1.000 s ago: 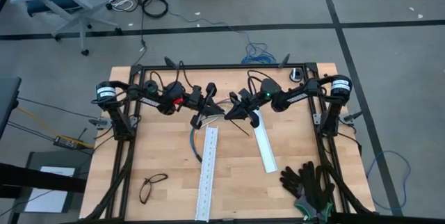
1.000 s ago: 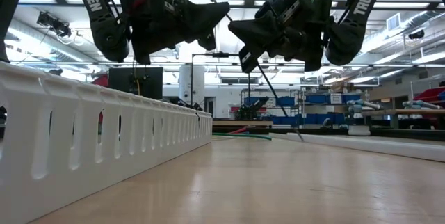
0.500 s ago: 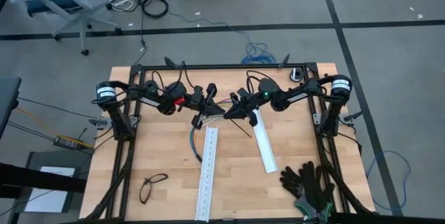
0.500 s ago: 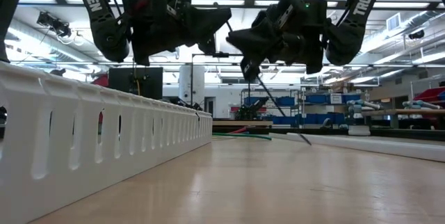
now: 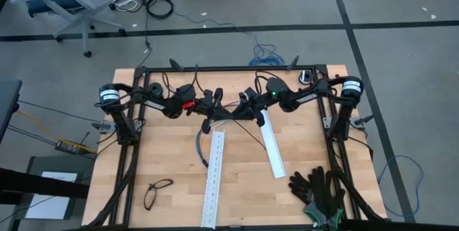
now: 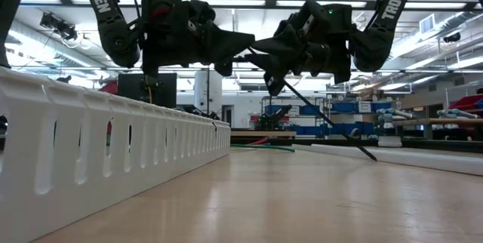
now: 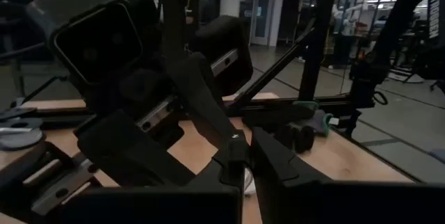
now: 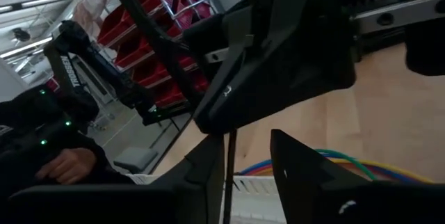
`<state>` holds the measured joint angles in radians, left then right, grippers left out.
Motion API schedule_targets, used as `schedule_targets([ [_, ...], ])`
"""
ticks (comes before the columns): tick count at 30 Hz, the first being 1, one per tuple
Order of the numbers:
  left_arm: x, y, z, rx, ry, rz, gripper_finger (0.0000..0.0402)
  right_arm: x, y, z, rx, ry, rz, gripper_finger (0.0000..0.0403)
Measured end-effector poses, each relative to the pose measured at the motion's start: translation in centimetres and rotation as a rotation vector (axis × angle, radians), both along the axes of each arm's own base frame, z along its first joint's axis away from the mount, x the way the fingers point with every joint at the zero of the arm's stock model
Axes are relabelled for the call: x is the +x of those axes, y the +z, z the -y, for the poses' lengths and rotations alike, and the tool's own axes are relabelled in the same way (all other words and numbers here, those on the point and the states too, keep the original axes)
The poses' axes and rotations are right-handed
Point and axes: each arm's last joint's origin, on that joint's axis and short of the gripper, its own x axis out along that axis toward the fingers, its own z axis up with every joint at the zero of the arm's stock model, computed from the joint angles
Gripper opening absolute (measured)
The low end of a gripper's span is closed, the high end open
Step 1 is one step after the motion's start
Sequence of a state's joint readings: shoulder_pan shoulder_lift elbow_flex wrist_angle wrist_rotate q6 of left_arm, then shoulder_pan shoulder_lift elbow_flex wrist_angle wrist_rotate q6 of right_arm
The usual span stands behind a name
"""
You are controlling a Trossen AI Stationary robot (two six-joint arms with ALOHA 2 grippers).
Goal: Ziptie cables
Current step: Wrap the black zip tie around the object
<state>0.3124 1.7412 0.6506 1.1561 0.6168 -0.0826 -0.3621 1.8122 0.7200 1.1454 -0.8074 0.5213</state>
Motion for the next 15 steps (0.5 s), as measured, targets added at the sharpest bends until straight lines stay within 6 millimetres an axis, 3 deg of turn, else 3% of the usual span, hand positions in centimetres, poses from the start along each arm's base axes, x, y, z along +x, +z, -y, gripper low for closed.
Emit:
schedule_targets([
  [15, -0.3, -1.8, -1.2, -0.036, 0.123, -0.184, 0.0, -0.6, -0.7, 1.7, 0.032, -0.026, -0.076, 0.0101],
])
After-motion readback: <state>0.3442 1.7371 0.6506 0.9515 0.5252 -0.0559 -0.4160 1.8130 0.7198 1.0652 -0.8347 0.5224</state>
